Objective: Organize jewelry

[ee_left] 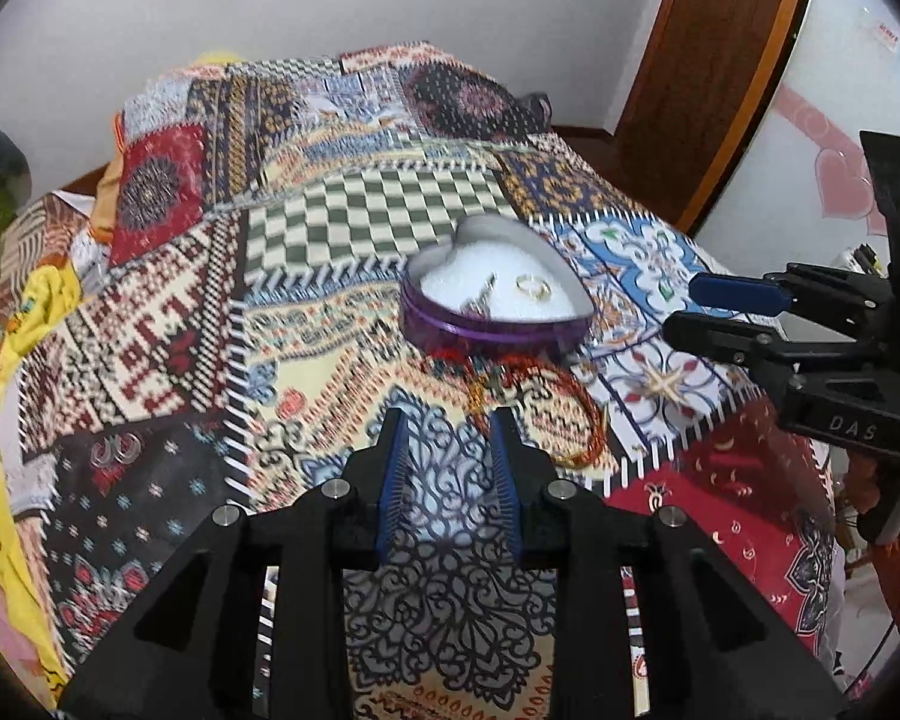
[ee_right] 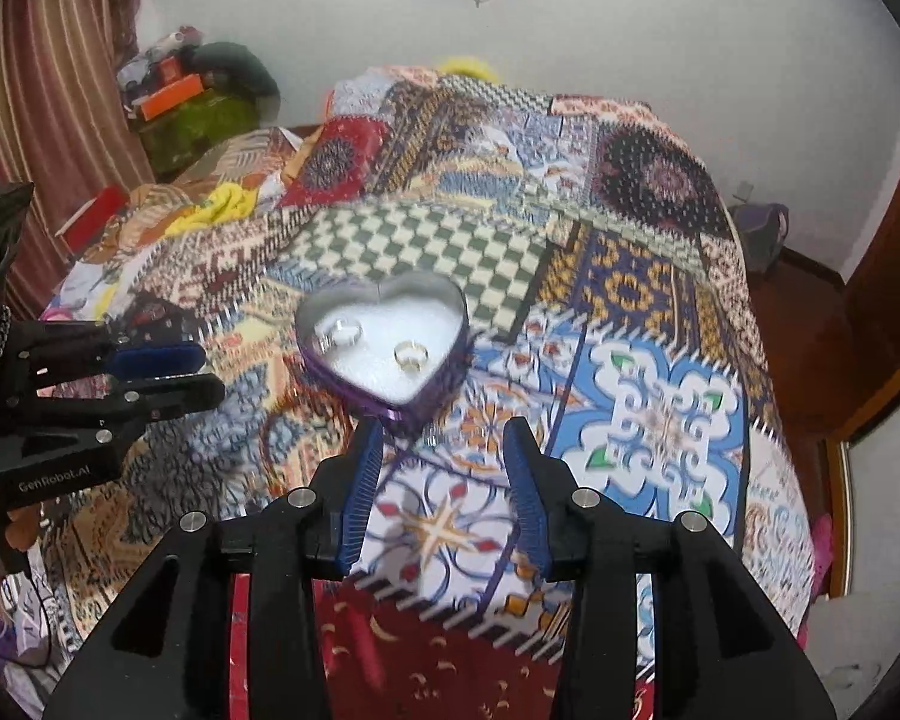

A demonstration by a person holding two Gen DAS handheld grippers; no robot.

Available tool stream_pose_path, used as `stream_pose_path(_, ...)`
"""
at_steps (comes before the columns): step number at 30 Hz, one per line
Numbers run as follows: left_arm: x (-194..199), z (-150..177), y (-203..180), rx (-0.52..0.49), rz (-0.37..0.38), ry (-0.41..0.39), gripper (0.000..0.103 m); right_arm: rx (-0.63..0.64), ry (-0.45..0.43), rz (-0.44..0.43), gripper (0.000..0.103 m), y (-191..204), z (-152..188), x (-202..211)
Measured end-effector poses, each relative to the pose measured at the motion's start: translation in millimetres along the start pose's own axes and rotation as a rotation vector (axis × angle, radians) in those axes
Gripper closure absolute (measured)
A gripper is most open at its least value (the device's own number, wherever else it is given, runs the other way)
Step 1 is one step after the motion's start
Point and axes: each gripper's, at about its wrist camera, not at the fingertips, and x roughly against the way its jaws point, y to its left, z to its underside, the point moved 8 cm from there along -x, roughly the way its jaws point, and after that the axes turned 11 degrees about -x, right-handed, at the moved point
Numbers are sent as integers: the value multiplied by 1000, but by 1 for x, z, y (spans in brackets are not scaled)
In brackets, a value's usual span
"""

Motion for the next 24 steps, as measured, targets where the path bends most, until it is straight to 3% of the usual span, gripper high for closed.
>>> stream_pose_path(8, -23, 2, -8, 16, 41, 33, 76, 39, 62, 13, 65, 3, 23, -17)
stream_pose_path(24, -31, -15, 19, 59, -9, -5, 76, 140, 122, -18, 65, 21, 26, -40)
